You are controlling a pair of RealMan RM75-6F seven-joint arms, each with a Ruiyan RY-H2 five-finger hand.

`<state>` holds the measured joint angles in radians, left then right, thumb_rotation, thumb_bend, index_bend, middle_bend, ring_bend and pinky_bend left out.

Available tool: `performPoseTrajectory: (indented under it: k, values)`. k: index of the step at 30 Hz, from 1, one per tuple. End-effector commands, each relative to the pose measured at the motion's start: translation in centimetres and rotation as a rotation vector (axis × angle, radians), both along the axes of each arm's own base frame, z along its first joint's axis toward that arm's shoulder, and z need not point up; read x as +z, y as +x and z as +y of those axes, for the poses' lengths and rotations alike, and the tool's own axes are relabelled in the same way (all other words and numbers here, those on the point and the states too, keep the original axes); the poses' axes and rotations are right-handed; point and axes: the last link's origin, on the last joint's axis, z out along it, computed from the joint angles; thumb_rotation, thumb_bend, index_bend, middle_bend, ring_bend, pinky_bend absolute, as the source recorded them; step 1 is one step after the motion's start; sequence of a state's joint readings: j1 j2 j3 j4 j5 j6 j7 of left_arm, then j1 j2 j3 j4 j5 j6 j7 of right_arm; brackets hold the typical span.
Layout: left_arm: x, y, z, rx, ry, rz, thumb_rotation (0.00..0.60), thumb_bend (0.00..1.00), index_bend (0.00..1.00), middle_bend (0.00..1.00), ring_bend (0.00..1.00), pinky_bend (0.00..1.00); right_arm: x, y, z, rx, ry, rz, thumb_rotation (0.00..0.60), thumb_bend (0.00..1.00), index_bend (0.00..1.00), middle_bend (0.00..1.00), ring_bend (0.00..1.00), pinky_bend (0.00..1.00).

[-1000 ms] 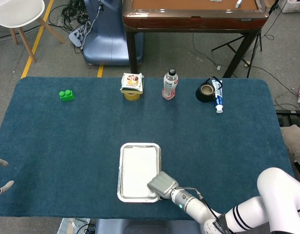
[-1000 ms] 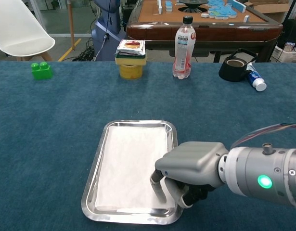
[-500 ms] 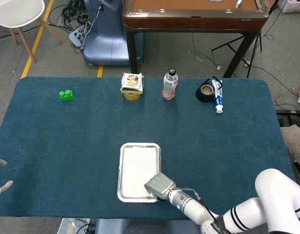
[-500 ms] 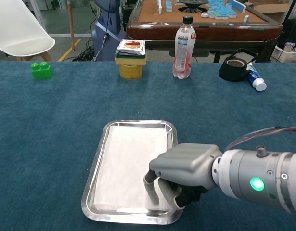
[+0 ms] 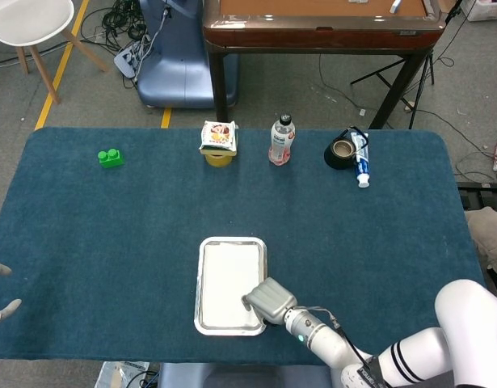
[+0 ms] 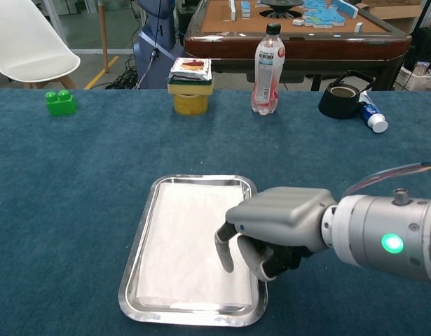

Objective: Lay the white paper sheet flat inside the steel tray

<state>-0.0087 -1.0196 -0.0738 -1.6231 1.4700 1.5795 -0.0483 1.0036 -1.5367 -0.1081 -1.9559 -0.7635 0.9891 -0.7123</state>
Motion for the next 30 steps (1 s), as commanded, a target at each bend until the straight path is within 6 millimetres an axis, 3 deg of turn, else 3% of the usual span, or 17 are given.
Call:
performPoseTrajectory:
  k: [1, 5, 10, 17, 20, 24, 30]
  values:
    - [0.0, 0.0, 0.0, 0.0, -0.001, 0.001, 0.6, 0.01, 0.43, 0.38, 0.32, 0.47, 0.9, -0.3, -0.6, -0.011, -0.041, -0.018, 0.6, 0.91, 0.41, 1.0, 0.97, 1.0]
    - [-0.2, 0.1, 0.0, -0.003, -0.006, 0.004, 0.6, 0.01, 0.43, 0.38, 0.32, 0.47, 2.3, -1.1, -1.2, -0.039, -0.087, -0.034, 0.6, 0.76, 0.41, 0.97, 0.89, 1.0]
    - [-0.5, 0.1, 0.1, -0.006, -0.013, 0.011, 0.6, 0.01, 0.43, 0.38, 0.32, 0.47, 4.3, -2.7, -1.9, -0.064, -0.156, -0.03, 0.6, 0.56, 0.41, 0.77, 0.73, 1.0]
    - [-1.0, 0.7, -0.1, -0.032, -0.024, 0.025, 0.6, 0.01, 0.43, 0.38, 0.32, 0.47, 8.0, -5.2, -2.2, -0.098, -0.273, -0.033, 0.6, 0.26, 0.41, 0.52, 0.48, 0.8]
    - [-1.4, 0.9, -0.1, -0.04, -0.033, 0.029, 0.6, 0.01, 0.43, 0.38, 0.32, 0.47, 9.7, -6.4, -2.2, -0.114, -0.331, -0.027, 0.6, 0.2, 0.41, 0.49, 0.4, 0.68]
    - [-1.9, 1.1, -0.2, -0.05, -0.051, 0.033, 0.6, 0.01, 0.41, 0.39, 0.32, 0.47, 12.2, -8.3, -1.9, -0.13, -0.423, -0.013, 0.6, 0.19, 0.41, 0.48, 0.37, 0.54]
    - [-2.6, 1.4, -0.3, -0.066, -0.068, 0.04, 0.6, 0.01, 0.38, 0.39, 0.32, 0.47, 15.5, -11.3, -0.6, -0.184, -0.538, 0.008, 0.6, 0.19, 0.41, 0.49, 0.37, 0.52]
